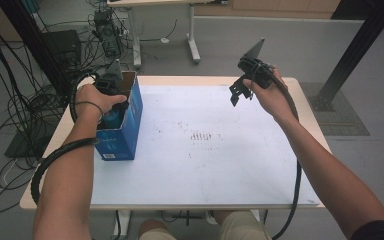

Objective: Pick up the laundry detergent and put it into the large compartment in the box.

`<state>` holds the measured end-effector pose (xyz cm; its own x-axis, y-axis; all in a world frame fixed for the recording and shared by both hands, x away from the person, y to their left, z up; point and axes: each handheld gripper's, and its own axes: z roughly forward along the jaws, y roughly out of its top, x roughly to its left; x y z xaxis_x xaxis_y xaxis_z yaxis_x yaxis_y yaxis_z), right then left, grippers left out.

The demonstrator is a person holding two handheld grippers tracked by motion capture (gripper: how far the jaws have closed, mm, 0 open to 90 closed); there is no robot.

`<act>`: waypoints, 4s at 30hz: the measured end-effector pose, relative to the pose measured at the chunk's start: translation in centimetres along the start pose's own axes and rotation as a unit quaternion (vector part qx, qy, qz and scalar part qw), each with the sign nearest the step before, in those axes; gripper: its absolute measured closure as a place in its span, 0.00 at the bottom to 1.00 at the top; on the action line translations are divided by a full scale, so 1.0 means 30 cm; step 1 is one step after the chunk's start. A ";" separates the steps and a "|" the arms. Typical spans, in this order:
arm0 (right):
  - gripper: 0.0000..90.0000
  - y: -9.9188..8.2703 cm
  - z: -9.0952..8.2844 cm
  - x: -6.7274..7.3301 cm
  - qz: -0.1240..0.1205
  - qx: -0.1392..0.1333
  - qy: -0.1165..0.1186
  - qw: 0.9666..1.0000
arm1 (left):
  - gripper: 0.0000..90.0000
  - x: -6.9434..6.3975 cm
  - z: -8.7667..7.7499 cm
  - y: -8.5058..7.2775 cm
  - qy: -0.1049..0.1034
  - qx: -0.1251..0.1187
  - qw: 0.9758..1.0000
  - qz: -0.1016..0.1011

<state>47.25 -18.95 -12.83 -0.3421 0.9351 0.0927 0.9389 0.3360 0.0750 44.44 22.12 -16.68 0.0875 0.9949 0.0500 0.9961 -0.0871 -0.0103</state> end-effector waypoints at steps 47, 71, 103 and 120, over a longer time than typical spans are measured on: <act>0.08 -0.003 -0.004 -0.001 -0.002 -0.001 0.002 1.000 | 0.40 0.001 0.003 -0.004 -0.001 -0.003 1.000 0.000; 0.08 -0.003 -0.005 0.014 -0.007 -0.005 0.004 1.000 | 0.31 0.013 -0.060 -0.032 0.000 -0.008 1.000 0.004; 0.08 0.083 0.025 0.027 0.003 0.013 0.008 1.000 | 0.15 -0.198 -0.383 -0.168 -0.029 -0.065 0.995 0.075; 0.08 0.128 0.034 -0.025 0.030 0.022 0.004 0.999 | 0.14 -0.473 -0.380 -0.153 -0.060 -0.062 0.987 0.137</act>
<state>51.15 -18.24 -13.63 -0.2857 0.9527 0.1036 0.9583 0.2847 0.0244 38.68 7.82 -5.95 0.3599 0.9312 -0.0573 0.9288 -0.3518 0.1164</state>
